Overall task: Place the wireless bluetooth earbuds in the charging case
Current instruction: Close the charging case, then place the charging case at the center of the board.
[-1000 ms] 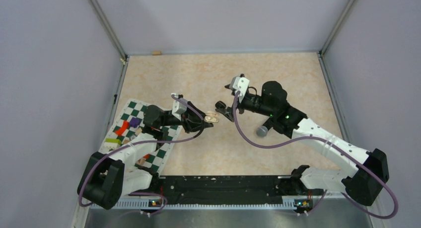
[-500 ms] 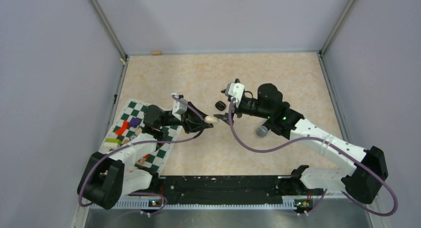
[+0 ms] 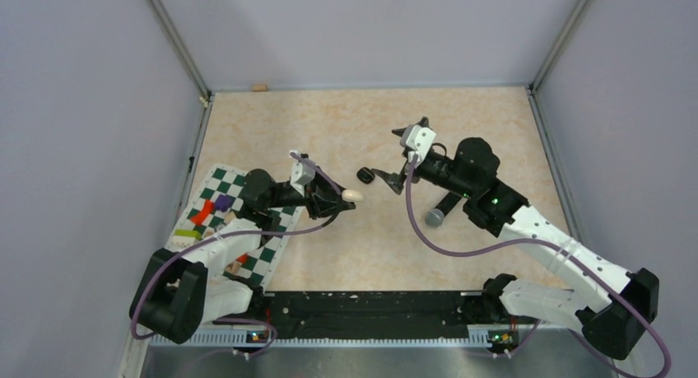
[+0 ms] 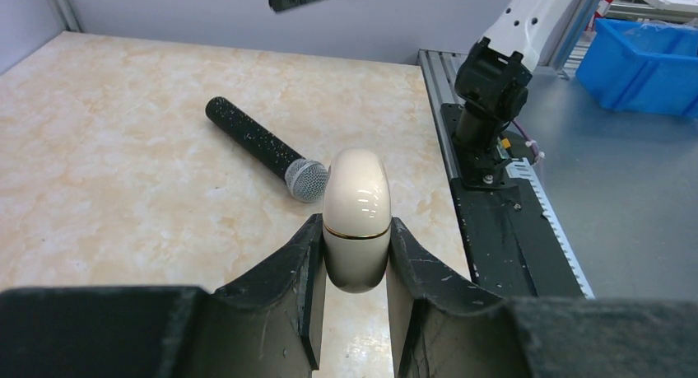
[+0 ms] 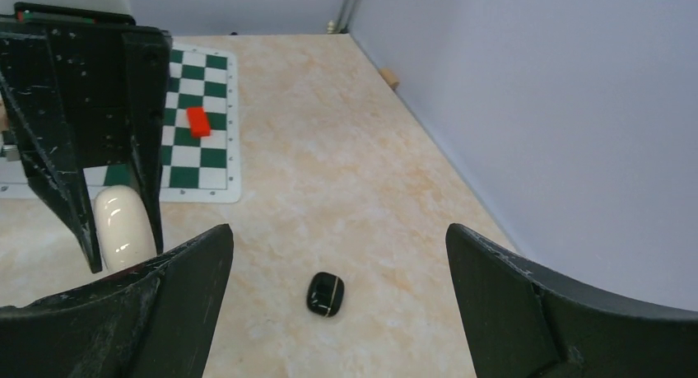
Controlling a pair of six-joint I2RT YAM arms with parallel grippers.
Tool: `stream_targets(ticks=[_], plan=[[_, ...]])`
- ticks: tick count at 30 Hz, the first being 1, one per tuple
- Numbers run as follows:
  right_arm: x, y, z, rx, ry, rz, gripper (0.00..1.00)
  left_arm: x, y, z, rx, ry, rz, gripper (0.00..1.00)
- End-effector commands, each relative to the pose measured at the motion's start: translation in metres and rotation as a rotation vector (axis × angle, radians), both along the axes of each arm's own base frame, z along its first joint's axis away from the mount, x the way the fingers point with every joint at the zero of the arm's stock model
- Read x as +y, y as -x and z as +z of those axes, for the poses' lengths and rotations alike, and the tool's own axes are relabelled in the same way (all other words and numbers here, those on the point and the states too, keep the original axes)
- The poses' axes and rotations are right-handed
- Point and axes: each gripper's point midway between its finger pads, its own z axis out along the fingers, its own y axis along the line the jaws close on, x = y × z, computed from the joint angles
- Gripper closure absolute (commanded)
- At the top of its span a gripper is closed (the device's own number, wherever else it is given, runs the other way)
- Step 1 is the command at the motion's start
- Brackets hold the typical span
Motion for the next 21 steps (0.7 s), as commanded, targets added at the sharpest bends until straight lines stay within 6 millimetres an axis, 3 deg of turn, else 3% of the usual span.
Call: stream_targets(ticks=[1,9,14,21], plan=[[-0.022,-0.014,0.018,-0.063,-0.061,-0.099,0.01,-0.003,-0.020,0.008,-0.004,0.006,0.071,0.79],[-0.029,-0.015,-0.001,-0.137,0.023,-0.090,0.01,-0.009,-0.054,-0.006,0.186,-0.063,0.180,0.83],[-0.045,-0.027,0.006,-0.164,0.004,-0.173,0.01,-0.022,-0.071,-0.025,0.277,-0.133,0.196,0.84],[-0.083,-0.054,0.017,-0.190,-0.049,-0.361,0.01,-0.049,-0.096,-0.054,0.452,-0.251,0.124,0.83]])
